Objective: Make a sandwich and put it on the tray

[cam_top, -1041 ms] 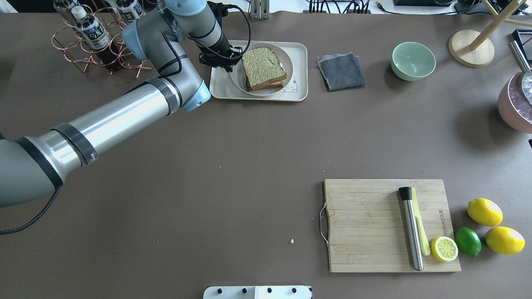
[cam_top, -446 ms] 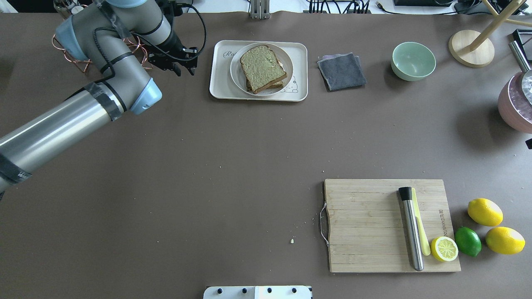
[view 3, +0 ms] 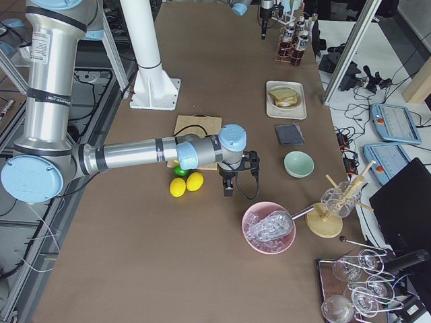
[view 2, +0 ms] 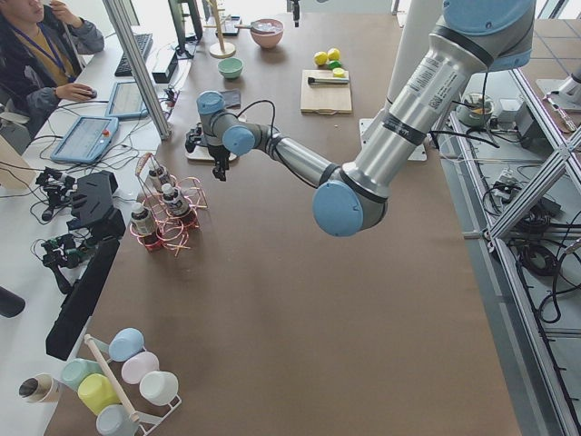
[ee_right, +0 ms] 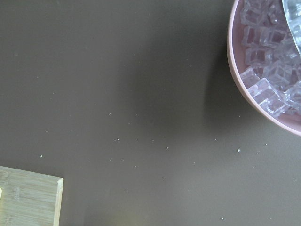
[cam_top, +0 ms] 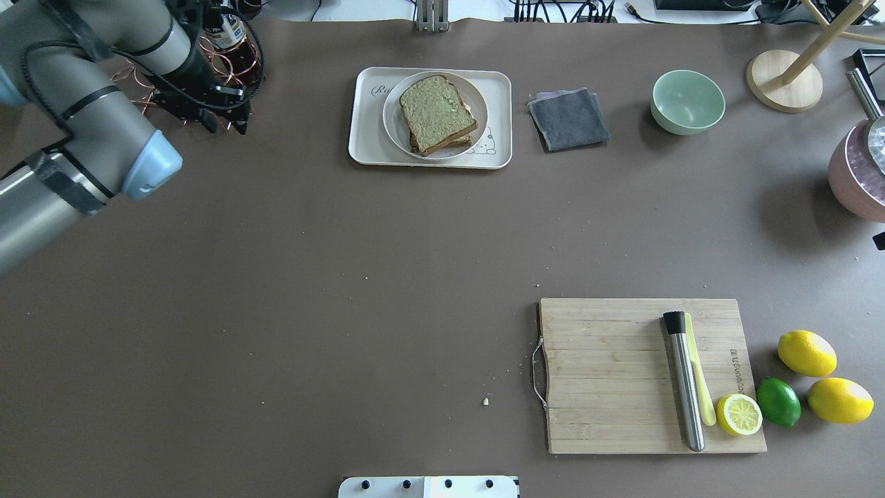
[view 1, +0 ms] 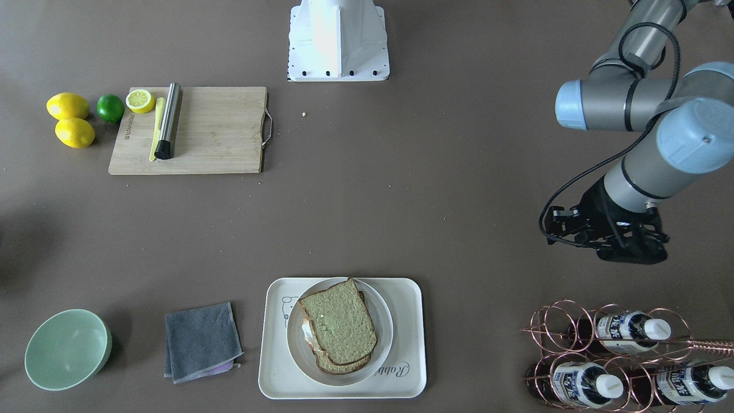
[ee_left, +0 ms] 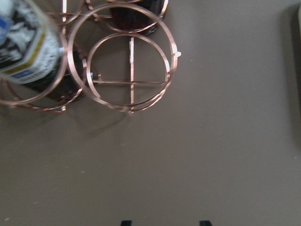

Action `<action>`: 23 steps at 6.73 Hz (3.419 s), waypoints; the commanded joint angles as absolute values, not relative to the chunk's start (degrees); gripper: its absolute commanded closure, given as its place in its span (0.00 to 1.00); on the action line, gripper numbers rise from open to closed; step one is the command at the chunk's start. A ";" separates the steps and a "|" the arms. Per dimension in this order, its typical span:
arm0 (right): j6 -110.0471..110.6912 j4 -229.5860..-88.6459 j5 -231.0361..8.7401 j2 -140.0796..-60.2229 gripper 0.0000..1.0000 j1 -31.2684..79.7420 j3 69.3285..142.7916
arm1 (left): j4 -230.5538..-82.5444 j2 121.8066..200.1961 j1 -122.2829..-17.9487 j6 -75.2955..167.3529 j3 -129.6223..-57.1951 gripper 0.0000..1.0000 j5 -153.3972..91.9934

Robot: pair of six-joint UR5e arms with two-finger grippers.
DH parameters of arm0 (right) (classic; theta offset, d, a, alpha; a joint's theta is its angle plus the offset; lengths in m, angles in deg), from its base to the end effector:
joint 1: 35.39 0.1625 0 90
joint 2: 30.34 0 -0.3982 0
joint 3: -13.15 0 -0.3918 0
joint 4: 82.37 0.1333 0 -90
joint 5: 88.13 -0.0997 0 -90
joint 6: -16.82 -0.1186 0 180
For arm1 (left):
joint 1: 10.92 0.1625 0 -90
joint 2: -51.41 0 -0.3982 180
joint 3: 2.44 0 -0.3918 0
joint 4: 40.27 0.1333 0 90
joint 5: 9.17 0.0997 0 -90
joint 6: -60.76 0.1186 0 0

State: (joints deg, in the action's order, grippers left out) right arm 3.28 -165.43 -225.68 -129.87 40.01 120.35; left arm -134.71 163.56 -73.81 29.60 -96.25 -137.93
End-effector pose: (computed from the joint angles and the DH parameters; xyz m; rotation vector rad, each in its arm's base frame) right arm -0.0664 -0.4364 0.5552 0.0323 -0.8591 -0.1231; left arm 0.2369 -0.5923 0.3891 0.1239 0.8243 0.1129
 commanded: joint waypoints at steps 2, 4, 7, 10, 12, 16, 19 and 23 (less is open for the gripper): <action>12.20 -165.60 -224.00 -128.27 0.00 44.47 114.62 | -132.73 141.20 -86.19 53.02 -109.74 0.34 -140.74; 17.77 -165.69 -223.05 -127.99 0.00 48.08 111.95 | -132.12 132.57 -94.81 70.59 -108.88 0.28 -141.18; 20.25 -168.31 -221.55 -128.61 0.00 50.47 111.94 | -127.37 126.40 -103.61 80.44 -109.66 0.20 -141.62; 21.91 -169.12 -221.28 -129.48 0.00 52.40 113.08 | -127.81 122.43 -106.10 80.36 -112.04 0.04 -145.05; 22.27 -169.03 -221.28 -130.53 0.00 52.67 112.91 | -127.72 123.04 -105.85 79.39 -112.74 0.04 -145.22; 22.54 -169.12 -221.02 -131.33 0.00 54.25 113.08 | -127.37 125.14 -104.79 79.13 -113.01 0.04 -144.96; 22.45 -169.12 -220.40 -131.24 0.00 54.25 113.08 | -127.37 124.71 -104.79 78.95 -112.92 0.04 -145.05; 22.36 -169.12 -220.31 -131.24 0.00 54.25 113.17 | -127.37 124.62 -104.79 78.60 -113.27 0.04 -145.22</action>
